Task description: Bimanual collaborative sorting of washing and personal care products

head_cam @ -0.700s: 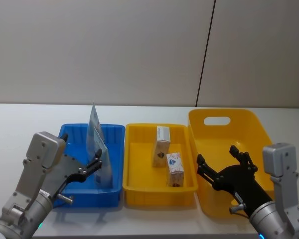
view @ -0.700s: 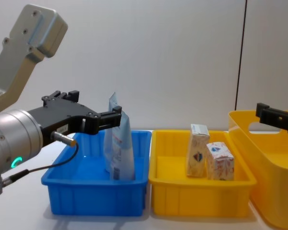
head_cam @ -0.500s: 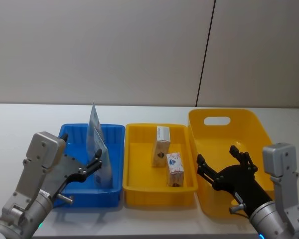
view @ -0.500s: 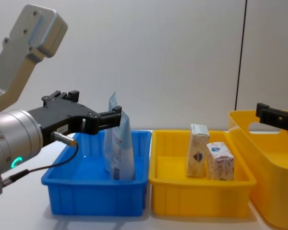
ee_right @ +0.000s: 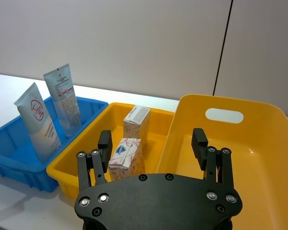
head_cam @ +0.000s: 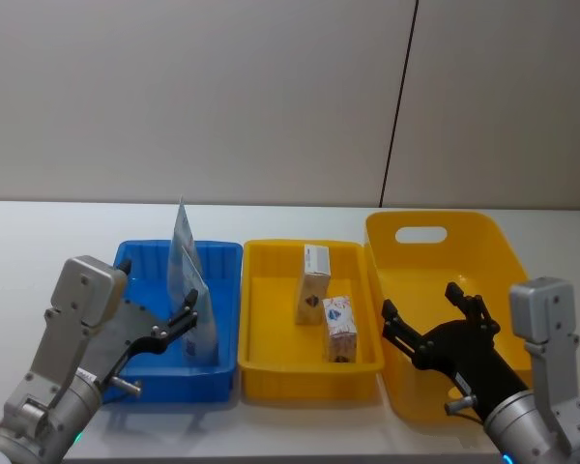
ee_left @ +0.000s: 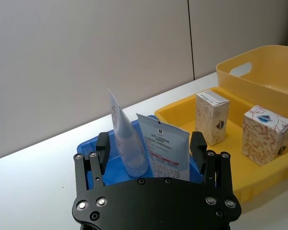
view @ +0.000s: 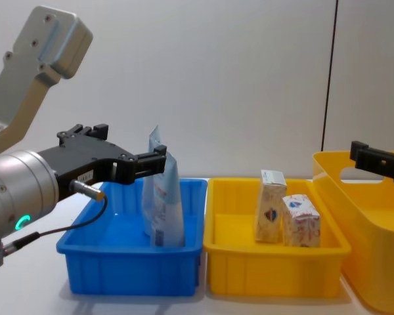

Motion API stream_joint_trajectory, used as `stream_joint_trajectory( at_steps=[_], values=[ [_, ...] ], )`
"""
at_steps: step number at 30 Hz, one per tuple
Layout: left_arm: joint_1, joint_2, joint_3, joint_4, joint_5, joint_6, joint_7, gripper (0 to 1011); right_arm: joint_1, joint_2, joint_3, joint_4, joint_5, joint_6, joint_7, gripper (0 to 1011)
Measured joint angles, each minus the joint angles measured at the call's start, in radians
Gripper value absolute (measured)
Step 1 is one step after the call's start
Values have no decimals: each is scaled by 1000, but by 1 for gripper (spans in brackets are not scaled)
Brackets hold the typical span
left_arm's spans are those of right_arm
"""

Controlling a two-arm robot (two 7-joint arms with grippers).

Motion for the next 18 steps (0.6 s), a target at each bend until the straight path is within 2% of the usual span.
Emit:
stream_joint_trajectory(
  at_steps=[18],
  values=[
    [0,0,0,0,0,0,0,1001,0,0,0,0,0,0,0,1003]
  ],
)
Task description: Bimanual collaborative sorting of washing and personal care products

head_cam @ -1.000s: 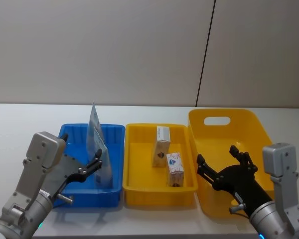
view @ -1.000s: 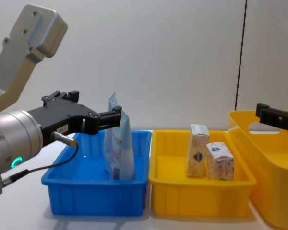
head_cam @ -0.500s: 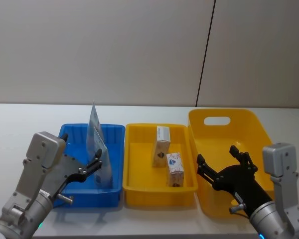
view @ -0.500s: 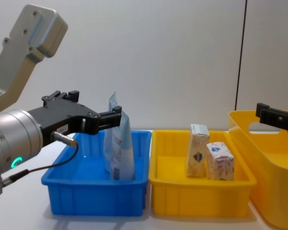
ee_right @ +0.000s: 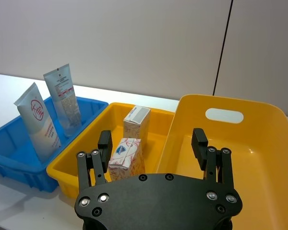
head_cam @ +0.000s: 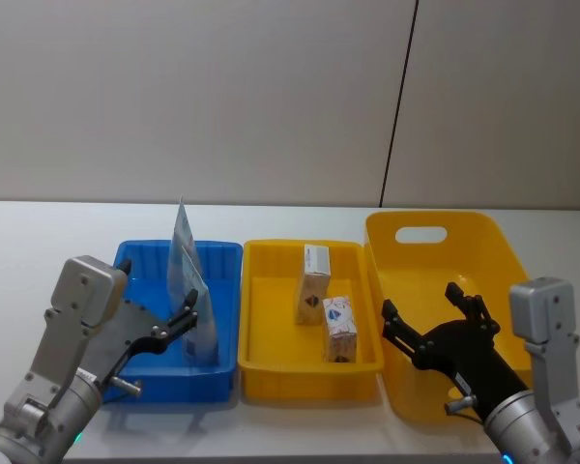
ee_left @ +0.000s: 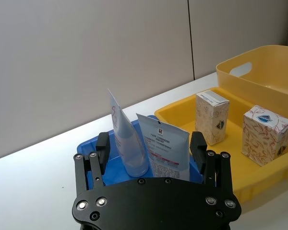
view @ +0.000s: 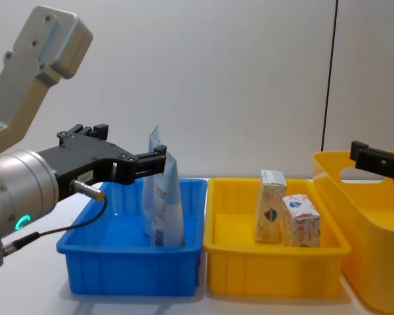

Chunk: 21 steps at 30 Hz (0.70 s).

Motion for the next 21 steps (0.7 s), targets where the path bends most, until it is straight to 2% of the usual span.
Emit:
stream_joint_trajectory(
  at_steps=[21],
  values=[
    [0,0,0,0,0,0,0,1001,0,0,0,0,0,0,0,1003]
  ],
)
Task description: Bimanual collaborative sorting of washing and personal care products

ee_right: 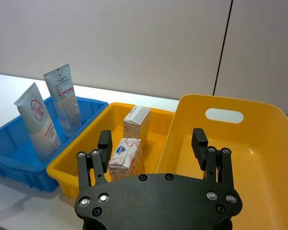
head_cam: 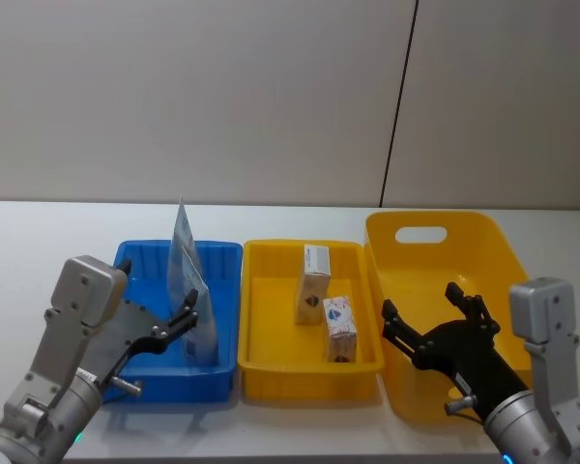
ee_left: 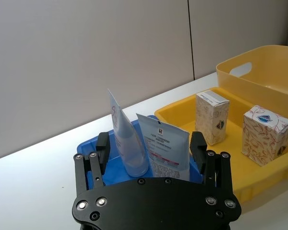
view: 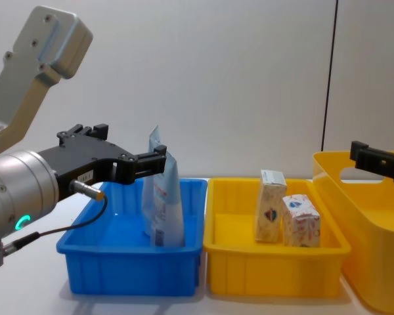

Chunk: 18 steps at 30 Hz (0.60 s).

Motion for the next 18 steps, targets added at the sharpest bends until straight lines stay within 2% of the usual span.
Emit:
stream_joint_trajectory(
  at_steps=[18],
  values=[
    [0,0,0,0,0,0,0,1001,0,0,0,0,0,0,0,1003]
  ],
)
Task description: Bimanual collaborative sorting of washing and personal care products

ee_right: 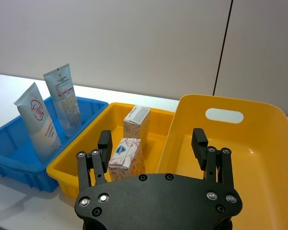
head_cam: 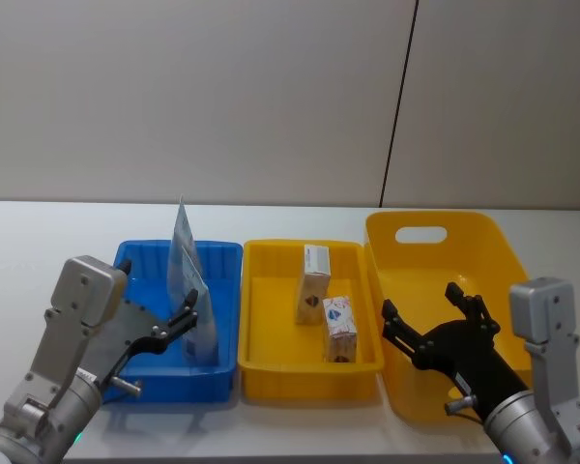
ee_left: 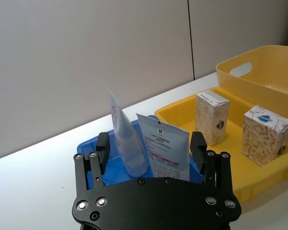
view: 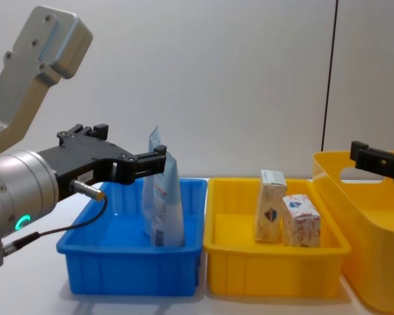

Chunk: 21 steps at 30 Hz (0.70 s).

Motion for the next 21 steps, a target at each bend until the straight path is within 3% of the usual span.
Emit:
stream_joint_trajectory(
  at_steps=[21],
  values=[
    [0,0,0,0,0,0,0,1001,0,0,0,0,0,0,0,1003]
  ],
)
